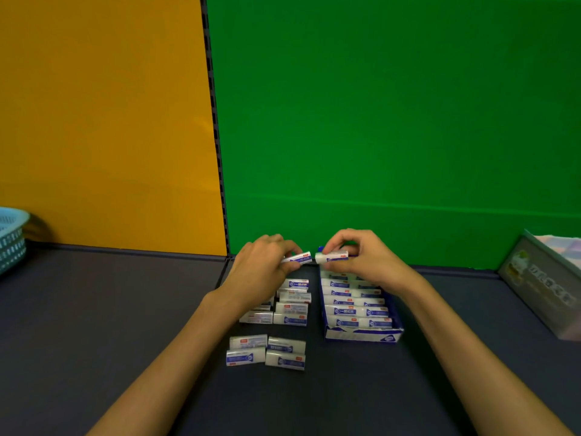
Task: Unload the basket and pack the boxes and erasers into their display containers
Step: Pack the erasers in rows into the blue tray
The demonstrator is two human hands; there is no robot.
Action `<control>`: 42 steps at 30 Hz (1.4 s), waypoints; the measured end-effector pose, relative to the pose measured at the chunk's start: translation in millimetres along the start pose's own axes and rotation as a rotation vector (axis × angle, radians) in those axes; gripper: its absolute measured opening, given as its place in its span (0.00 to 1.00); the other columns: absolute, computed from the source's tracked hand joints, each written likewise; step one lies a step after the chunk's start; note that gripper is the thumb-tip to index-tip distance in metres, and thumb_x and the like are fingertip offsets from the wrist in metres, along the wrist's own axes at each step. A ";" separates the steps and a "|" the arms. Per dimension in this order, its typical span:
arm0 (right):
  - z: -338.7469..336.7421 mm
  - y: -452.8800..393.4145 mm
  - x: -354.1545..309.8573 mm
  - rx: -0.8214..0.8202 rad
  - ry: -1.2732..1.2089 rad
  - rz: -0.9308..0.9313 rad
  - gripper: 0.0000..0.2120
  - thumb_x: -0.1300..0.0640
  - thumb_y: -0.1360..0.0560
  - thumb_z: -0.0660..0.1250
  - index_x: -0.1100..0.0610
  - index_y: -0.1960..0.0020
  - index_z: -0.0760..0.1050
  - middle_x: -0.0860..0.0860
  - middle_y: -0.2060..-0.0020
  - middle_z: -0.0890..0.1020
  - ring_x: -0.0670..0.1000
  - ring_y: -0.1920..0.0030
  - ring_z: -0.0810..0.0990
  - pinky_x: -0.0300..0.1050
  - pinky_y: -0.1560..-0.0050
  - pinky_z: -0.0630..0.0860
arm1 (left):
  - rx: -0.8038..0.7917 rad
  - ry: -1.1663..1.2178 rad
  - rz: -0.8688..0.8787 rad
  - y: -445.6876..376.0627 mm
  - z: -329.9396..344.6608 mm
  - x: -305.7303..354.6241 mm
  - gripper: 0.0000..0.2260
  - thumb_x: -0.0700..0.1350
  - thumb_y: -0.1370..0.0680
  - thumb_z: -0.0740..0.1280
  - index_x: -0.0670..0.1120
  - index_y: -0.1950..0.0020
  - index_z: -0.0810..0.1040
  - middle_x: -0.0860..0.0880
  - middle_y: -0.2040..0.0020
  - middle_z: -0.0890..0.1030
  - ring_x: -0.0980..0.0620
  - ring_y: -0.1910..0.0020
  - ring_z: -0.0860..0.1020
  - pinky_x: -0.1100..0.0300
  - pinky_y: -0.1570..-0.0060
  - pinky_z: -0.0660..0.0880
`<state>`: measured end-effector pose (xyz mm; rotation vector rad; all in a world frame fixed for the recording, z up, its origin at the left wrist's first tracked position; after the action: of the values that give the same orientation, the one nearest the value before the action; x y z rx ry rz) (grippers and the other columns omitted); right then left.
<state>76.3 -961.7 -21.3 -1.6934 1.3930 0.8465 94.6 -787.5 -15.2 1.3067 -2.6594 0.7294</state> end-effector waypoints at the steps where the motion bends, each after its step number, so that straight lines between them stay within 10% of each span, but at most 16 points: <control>1: -4.7 4.4 1.0 0.005 -0.002 0.007 0.10 0.68 0.31 0.77 0.58 0.54 0.80 0.54 0.61 0.83 0.48 0.62 0.82 0.42 0.57 0.76 | -0.004 0.005 0.007 -0.2 -0.1 4.9 0.12 0.53 0.20 0.66 0.54 0.37 0.77 0.53 0.47 0.78 0.53 0.47 0.74 0.52 0.47 0.72; 14: -23.6 61.4 12.7 -0.192 0.263 0.064 0.09 0.54 0.32 0.81 0.52 0.55 0.85 0.50 0.61 0.86 0.45 0.60 0.84 0.37 0.59 0.78 | -0.088 0.094 0.090 0.9 11.2 64.1 0.10 0.54 0.22 0.70 0.54 0.43 0.79 0.60 0.54 0.79 0.58 0.57 0.75 0.61 0.62 0.67; 42: -18.0 72.7 26.4 -0.301 0.651 0.034 0.09 0.57 0.32 0.80 0.47 0.54 0.85 0.36 0.63 0.82 0.33 0.61 0.78 0.33 0.59 0.75 | -0.477 -0.142 0.221 13.3 49.2 108.8 0.11 0.42 0.23 0.71 0.50 0.41 0.84 0.48 0.39 0.81 0.47 0.41 0.77 0.54 0.43 0.77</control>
<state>10.0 -997.5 -46.2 -2.3166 1.7823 0.5558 22.1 -881.7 -32.9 0.9799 -2.8644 0.0003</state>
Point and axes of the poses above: each hand's wrist, its own y-axis away from the middle knuckle, its own z-axis out of the palm, x = y × z, the point moved 8 cm from there along -y, towards the middle knuckle
